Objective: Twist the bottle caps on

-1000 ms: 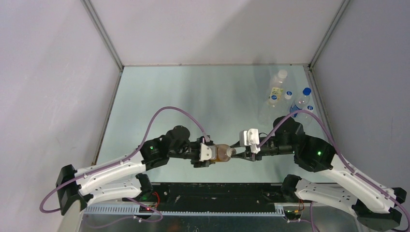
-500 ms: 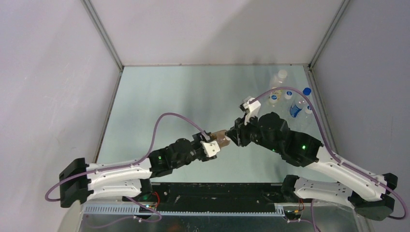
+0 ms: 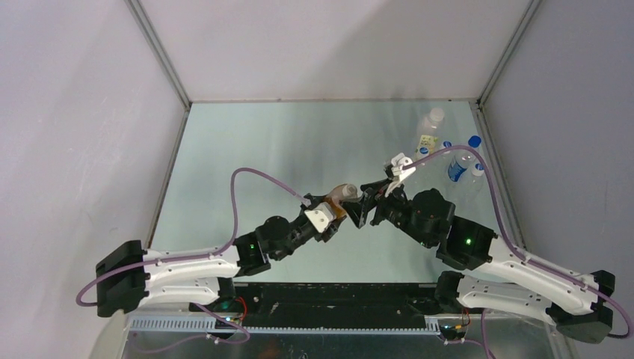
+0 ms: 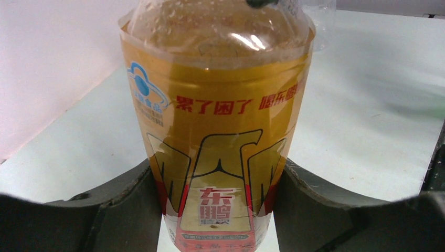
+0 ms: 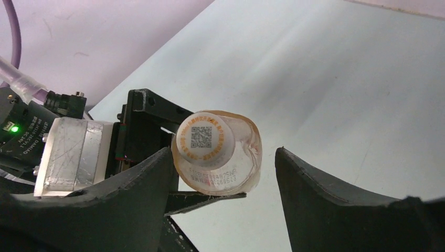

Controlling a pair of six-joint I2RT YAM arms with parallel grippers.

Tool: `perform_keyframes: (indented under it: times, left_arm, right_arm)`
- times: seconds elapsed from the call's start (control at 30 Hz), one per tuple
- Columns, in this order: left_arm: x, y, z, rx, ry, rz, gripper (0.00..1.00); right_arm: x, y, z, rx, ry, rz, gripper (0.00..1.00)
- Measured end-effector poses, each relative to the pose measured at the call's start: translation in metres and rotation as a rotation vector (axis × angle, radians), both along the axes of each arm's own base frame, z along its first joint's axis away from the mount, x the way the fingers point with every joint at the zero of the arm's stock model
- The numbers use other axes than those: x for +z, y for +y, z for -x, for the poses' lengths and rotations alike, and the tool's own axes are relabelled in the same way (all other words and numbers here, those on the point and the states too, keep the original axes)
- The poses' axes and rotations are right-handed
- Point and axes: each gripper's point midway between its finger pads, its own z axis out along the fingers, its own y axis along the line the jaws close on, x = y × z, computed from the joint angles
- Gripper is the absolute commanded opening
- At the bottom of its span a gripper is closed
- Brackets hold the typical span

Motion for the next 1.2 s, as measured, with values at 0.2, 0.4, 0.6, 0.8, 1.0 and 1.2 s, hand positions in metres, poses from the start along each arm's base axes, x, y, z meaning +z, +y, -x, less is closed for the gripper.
perform_keyframes:
  times: [0.2,0.4,0.6,0.8,1.0,1.2]
  left_arm:
    - [-0.002,-0.005,0.002,-0.014,0.017,0.017,0.11]
    - [0.001,-0.009,0.005,-0.039,0.022,0.038,0.21]
    - [-0.003,-0.009,0.005,-0.034,0.049,0.037,0.94]
    - [0.007,-0.004,0.001,0.002,0.031,0.075,1.0]
    - [0.012,0.04,-0.018,0.145,0.019,0.126,1.0]
    - [0.04,0.128,-0.057,0.43,-0.028,0.207,1.0]
  right_arm:
    - [0.001,0.006,-0.004,0.004,-0.053,-0.029,0.63]
    - [0.009,0.011,-0.008,0.005,-0.091,-0.048,0.23]
    - [0.005,0.005,-0.012,-0.007,-0.129,0.009,0.0]
    - [0.004,-0.024,-0.018,-0.093,-0.107,0.019,0.0]
    - [-0.005,-0.07,-0.03,-0.257,-0.098,0.061,0.0]
    - [-0.035,-0.135,-0.042,-0.494,-0.084,0.13,0.0]
